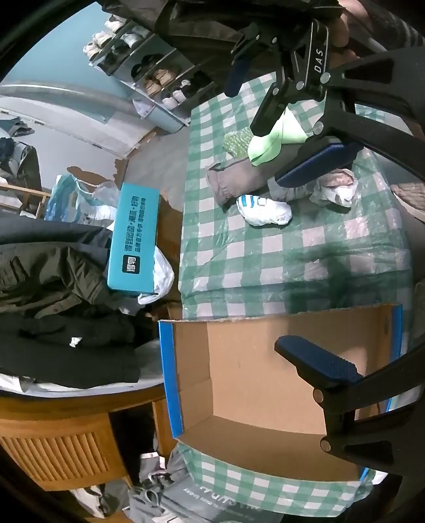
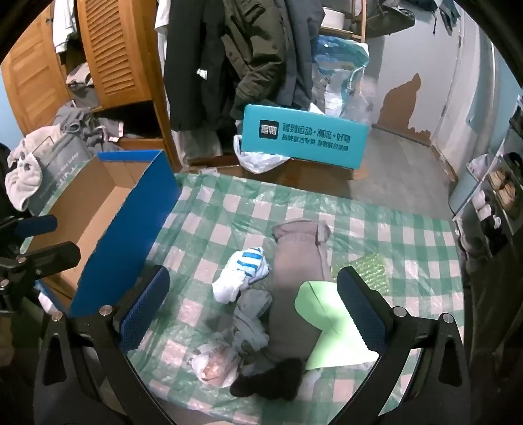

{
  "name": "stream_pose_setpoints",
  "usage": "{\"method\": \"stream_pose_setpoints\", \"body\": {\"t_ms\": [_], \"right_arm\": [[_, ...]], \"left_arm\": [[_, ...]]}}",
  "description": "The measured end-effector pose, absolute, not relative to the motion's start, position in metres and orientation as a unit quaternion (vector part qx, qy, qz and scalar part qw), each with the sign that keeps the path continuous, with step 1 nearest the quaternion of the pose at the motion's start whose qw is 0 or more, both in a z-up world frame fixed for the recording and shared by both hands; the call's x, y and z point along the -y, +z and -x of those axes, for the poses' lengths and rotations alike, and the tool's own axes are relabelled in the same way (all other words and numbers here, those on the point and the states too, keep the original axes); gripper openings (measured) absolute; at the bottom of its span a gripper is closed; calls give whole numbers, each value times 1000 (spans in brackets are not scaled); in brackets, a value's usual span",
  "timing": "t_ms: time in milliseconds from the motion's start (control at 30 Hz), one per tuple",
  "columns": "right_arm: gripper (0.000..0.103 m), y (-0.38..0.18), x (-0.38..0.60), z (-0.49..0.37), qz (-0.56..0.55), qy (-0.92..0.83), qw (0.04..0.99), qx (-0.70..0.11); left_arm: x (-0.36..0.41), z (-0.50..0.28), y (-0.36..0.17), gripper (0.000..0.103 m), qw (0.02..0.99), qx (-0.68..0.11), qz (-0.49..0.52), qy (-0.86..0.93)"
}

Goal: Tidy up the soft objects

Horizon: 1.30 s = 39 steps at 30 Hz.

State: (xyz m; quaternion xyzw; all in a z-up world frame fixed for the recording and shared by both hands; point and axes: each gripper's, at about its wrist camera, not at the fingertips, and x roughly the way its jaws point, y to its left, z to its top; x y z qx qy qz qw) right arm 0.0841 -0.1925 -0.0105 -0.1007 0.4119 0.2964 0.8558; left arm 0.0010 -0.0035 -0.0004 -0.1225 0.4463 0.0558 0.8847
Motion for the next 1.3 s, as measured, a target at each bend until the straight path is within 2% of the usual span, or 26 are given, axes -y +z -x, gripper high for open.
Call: {"method": "stream_pose_setpoints", "body": {"t_ms": [1300], "right_arm": [[101,-12,193,-84,105,295,854,-416]], "left_arm": [[6,1,-2,93,886,-444,121,55]]}}
